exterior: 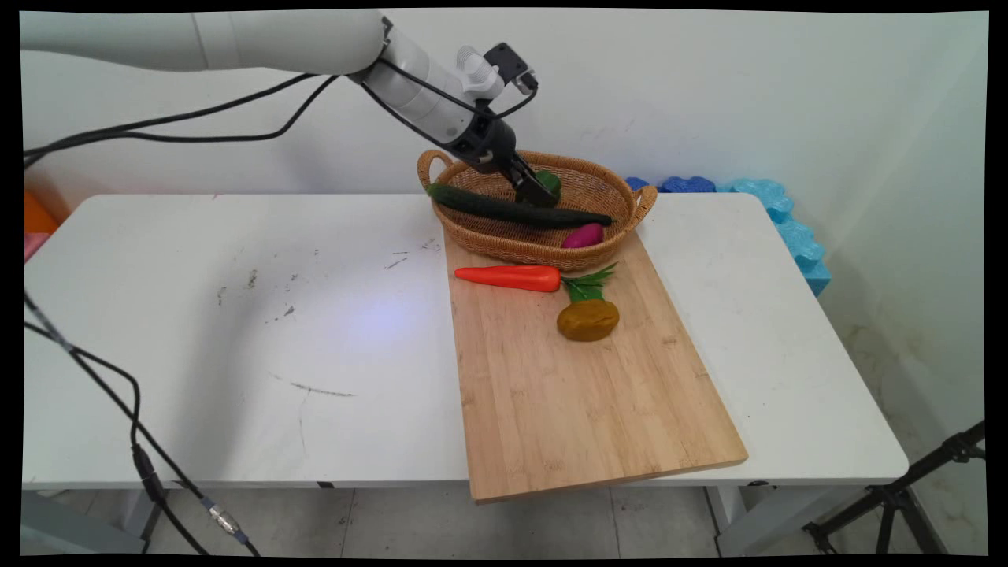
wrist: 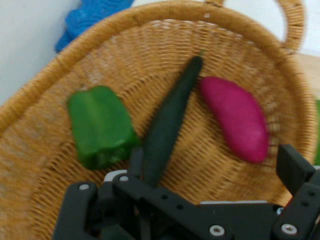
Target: Pick up the potato from the cutting board
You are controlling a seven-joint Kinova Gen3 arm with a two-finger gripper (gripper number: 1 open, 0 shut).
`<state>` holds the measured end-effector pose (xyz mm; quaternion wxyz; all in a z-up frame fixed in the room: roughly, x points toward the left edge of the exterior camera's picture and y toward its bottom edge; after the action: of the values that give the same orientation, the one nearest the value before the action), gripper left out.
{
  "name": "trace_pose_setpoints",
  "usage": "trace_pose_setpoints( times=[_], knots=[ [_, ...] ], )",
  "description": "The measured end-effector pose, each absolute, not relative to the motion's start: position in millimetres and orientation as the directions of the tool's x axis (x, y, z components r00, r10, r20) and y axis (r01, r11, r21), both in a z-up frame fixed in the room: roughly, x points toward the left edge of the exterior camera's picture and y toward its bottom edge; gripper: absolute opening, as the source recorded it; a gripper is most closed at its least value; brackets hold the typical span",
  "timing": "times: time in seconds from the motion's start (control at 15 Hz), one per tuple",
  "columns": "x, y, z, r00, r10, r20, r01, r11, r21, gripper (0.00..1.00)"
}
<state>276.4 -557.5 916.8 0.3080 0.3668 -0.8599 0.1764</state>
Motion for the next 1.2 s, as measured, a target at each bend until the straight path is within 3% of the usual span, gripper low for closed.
trace_pose_setpoints(
  times=[0.53, 1.2],
  knots=[
    [251.8, -493.6, 911.5, -0.520, -0.559, 0.646, -0.709, 0.704, 0.038, 1.00],
    [223.6, -462.9, 865.7, -0.604, -0.469, 0.645, -0.594, 0.804, 0.028, 1.00]
  ],
)
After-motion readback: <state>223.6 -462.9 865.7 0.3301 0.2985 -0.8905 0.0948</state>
